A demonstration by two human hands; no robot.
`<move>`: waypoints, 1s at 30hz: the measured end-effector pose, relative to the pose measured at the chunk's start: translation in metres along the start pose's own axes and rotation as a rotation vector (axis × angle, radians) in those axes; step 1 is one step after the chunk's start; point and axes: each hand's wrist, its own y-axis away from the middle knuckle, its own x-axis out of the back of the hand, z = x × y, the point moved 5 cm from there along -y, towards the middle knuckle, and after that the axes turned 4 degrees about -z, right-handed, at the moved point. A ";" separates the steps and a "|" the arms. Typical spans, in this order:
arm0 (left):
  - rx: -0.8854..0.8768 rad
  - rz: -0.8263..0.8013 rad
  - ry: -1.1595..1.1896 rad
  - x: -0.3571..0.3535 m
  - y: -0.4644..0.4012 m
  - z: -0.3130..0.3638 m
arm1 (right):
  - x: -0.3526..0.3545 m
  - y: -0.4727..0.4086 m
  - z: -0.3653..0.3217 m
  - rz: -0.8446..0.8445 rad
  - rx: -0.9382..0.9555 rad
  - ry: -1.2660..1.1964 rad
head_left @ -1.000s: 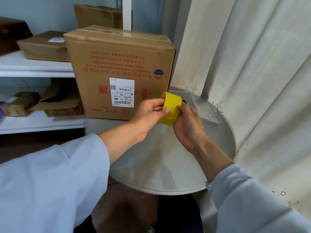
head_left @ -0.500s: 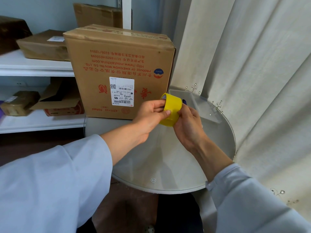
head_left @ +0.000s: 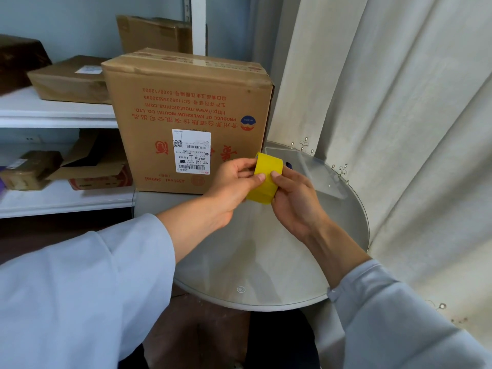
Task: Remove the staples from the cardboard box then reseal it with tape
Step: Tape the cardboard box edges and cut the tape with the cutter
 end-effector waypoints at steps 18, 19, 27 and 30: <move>-1.031 0.084 -1.208 -0.007 0.023 0.052 | -0.009 0.008 -0.011 -0.017 -0.109 -0.049; -1.056 0.079 -1.234 -0.007 0.024 0.052 | -0.010 0.008 -0.011 -0.019 -0.110 -0.041; -1.160 0.108 -1.478 -0.011 0.020 0.050 | -0.014 0.007 -0.010 -0.081 -0.114 -0.031; -1.055 0.124 -1.427 -0.008 0.014 0.052 | -0.021 0.010 -0.018 -0.217 -0.060 0.024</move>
